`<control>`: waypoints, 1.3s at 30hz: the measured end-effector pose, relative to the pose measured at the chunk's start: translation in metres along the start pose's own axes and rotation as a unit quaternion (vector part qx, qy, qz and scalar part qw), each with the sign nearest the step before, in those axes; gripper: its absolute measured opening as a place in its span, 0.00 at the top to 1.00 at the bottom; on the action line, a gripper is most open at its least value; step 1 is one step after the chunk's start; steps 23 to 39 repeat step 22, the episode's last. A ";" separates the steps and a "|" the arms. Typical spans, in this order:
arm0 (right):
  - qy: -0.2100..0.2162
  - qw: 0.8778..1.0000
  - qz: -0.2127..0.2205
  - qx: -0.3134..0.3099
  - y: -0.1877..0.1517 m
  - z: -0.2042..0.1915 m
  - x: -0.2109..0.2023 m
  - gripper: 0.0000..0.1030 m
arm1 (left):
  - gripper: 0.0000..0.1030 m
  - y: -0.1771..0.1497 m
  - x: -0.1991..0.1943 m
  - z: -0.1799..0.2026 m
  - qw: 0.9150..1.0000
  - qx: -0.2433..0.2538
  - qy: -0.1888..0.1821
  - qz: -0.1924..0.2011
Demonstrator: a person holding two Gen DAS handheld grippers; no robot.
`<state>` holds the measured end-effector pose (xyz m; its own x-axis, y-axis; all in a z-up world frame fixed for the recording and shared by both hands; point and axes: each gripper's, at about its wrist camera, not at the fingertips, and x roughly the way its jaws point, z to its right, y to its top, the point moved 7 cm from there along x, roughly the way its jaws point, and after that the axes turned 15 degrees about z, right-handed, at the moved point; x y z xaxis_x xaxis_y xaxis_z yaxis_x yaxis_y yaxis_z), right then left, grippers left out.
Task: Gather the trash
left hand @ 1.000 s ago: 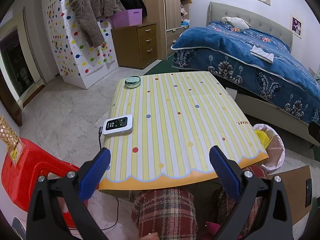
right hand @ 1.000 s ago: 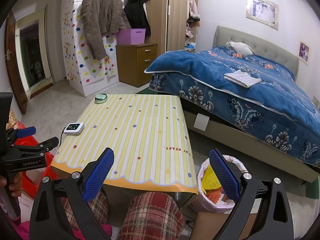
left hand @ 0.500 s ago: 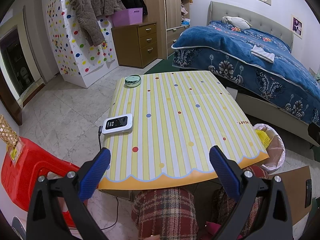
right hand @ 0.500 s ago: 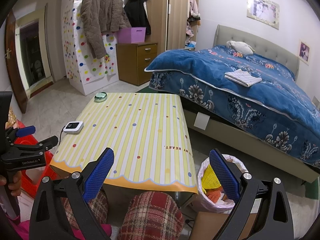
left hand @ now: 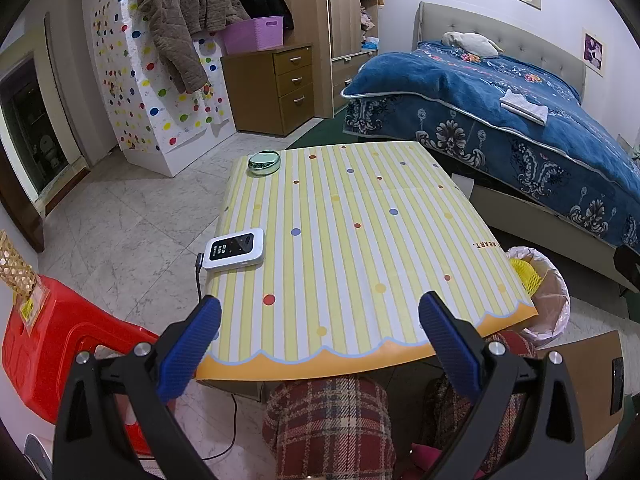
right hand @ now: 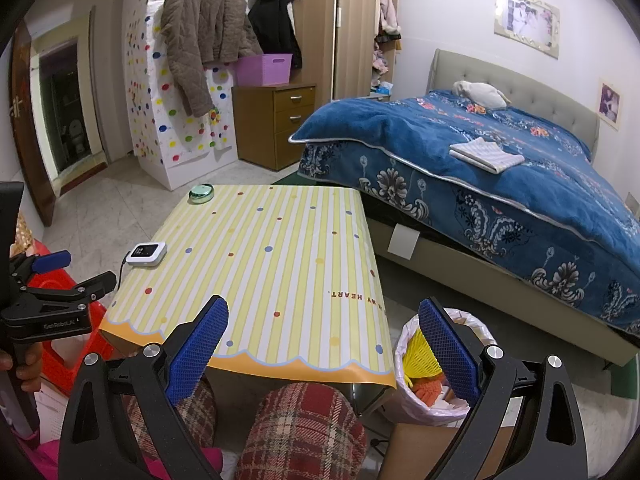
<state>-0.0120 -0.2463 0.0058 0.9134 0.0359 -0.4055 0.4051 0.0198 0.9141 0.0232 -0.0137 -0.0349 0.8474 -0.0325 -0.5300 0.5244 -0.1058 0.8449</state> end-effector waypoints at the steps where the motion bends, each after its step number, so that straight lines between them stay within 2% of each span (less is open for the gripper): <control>1: 0.000 1.000 0.000 0.000 0.000 0.000 0.000 0.08 | 0.07 0.000 0.000 0.000 1.000 0.000 0.000 0.000; 10: 0.000 1.000 -0.001 0.000 0.001 0.000 0.000 0.08 | 0.07 0.000 0.000 0.000 1.000 -0.001 0.000 -0.001; 15: 0.004 1.000 -0.009 0.005 -0.011 0.000 0.006 0.08 | 0.07 -0.004 0.006 0.002 1.000 -0.004 -0.005 -0.004; 19: 0.013 0.999 -0.029 0.012 -0.025 0.000 0.023 0.08 | 0.07 -0.018 0.028 -0.001 1.000 -0.005 0.003 -0.031; 22: 0.020 0.998 -0.054 0.025 -0.041 0.002 0.053 0.08 | 0.07 -0.030 0.059 -0.001 0.998 -0.012 -0.013 -0.052; 39: 0.020 0.998 -0.054 0.025 -0.041 0.002 0.053 0.08 | 0.07 -0.030 0.059 -0.001 0.998 -0.012 -0.013 -0.052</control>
